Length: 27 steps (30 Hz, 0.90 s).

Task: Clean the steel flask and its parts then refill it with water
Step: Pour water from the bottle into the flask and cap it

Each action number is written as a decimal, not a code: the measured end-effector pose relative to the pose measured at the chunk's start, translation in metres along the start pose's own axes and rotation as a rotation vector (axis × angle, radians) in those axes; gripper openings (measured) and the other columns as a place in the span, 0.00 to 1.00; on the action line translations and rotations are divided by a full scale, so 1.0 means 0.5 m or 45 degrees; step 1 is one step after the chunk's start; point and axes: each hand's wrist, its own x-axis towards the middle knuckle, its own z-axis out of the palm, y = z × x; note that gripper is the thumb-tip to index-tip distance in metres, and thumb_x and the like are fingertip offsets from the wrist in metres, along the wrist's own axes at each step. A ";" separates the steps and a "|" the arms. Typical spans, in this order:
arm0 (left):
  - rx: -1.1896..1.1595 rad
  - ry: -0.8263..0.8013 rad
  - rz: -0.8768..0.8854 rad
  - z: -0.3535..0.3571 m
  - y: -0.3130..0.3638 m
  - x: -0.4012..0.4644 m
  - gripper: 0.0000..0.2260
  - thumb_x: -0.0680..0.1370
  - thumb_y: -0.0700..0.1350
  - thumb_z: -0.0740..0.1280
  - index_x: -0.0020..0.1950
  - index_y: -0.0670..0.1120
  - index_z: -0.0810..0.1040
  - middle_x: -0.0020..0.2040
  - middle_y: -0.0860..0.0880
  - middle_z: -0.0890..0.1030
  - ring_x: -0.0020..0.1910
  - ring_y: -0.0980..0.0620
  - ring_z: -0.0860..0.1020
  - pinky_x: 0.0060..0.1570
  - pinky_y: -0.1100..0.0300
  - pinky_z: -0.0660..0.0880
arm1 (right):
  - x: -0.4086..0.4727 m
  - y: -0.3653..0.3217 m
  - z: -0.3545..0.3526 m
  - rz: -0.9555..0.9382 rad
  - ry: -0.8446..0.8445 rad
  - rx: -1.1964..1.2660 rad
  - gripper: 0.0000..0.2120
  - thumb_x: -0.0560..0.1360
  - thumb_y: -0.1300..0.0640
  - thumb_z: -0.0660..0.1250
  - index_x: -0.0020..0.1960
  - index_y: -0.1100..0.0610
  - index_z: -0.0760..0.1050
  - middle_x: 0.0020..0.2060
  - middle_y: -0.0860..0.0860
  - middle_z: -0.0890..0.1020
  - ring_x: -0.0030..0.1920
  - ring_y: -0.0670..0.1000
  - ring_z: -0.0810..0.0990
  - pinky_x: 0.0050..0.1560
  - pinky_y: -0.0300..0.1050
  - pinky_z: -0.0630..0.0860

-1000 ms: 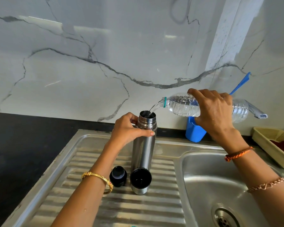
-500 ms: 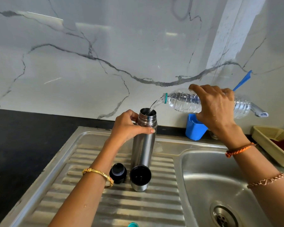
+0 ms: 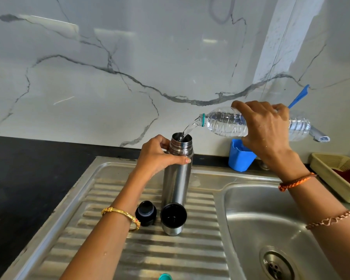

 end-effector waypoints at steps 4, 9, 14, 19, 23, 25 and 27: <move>0.003 -0.002 -0.002 -0.001 0.000 -0.002 0.27 0.58 0.51 0.81 0.52 0.47 0.74 0.49 0.55 0.77 0.47 0.57 0.74 0.38 0.70 0.66 | 0.004 0.003 -0.003 0.002 -0.003 -0.018 0.34 0.53 0.74 0.74 0.58 0.57 0.74 0.44 0.58 0.82 0.45 0.63 0.80 0.49 0.61 0.70; 0.004 -0.008 0.002 -0.001 0.002 -0.002 0.27 0.59 0.50 0.80 0.52 0.47 0.74 0.48 0.55 0.77 0.47 0.58 0.73 0.37 0.71 0.64 | 0.004 0.008 -0.007 0.000 -0.014 -0.028 0.34 0.54 0.74 0.75 0.58 0.57 0.74 0.44 0.58 0.82 0.45 0.63 0.80 0.50 0.62 0.70; -0.005 -0.002 -0.009 -0.001 0.001 -0.003 0.26 0.59 0.50 0.81 0.51 0.48 0.74 0.45 0.57 0.76 0.45 0.59 0.73 0.37 0.71 0.65 | 0.004 0.009 -0.009 0.007 -0.020 -0.028 0.35 0.53 0.74 0.75 0.57 0.57 0.74 0.44 0.58 0.82 0.45 0.63 0.80 0.50 0.62 0.70; -0.014 0.001 -0.004 0.000 0.000 -0.003 0.26 0.59 0.50 0.81 0.51 0.48 0.74 0.46 0.56 0.77 0.46 0.58 0.74 0.38 0.70 0.66 | 0.006 0.009 -0.010 0.009 -0.013 -0.036 0.35 0.53 0.75 0.74 0.58 0.57 0.74 0.44 0.58 0.82 0.46 0.63 0.80 0.50 0.62 0.70; -0.022 0.016 0.001 0.002 -0.002 -0.003 0.26 0.58 0.50 0.81 0.50 0.48 0.74 0.46 0.56 0.77 0.45 0.59 0.74 0.39 0.70 0.67 | 0.010 0.008 -0.011 -0.005 -0.011 -0.041 0.36 0.53 0.75 0.74 0.58 0.57 0.74 0.44 0.58 0.82 0.46 0.63 0.80 0.50 0.62 0.70; -0.020 0.016 0.001 0.001 -0.001 -0.003 0.26 0.58 0.50 0.81 0.50 0.48 0.74 0.45 0.57 0.77 0.45 0.59 0.74 0.38 0.70 0.66 | 0.013 0.009 -0.013 -0.004 0.013 -0.036 0.36 0.52 0.76 0.73 0.58 0.57 0.74 0.44 0.58 0.82 0.45 0.63 0.80 0.50 0.63 0.70; -0.017 0.008 -0.001 0.001 0.000 -0.002 0.26 0.58 0.50 0.81 0.51 0.48 0.74 0.45 0.57 0.77 0.45 0.59 0.74 0.38 0.70 0.66 | 0.016 0.009 -0.014 -0.010 0.035 -0.037 0.36 0.52 0.76 0.74 0.58 0.58 0.75 0.43 0.59 0.82 0.45 0.63 0.80 0.50 0.63 0.70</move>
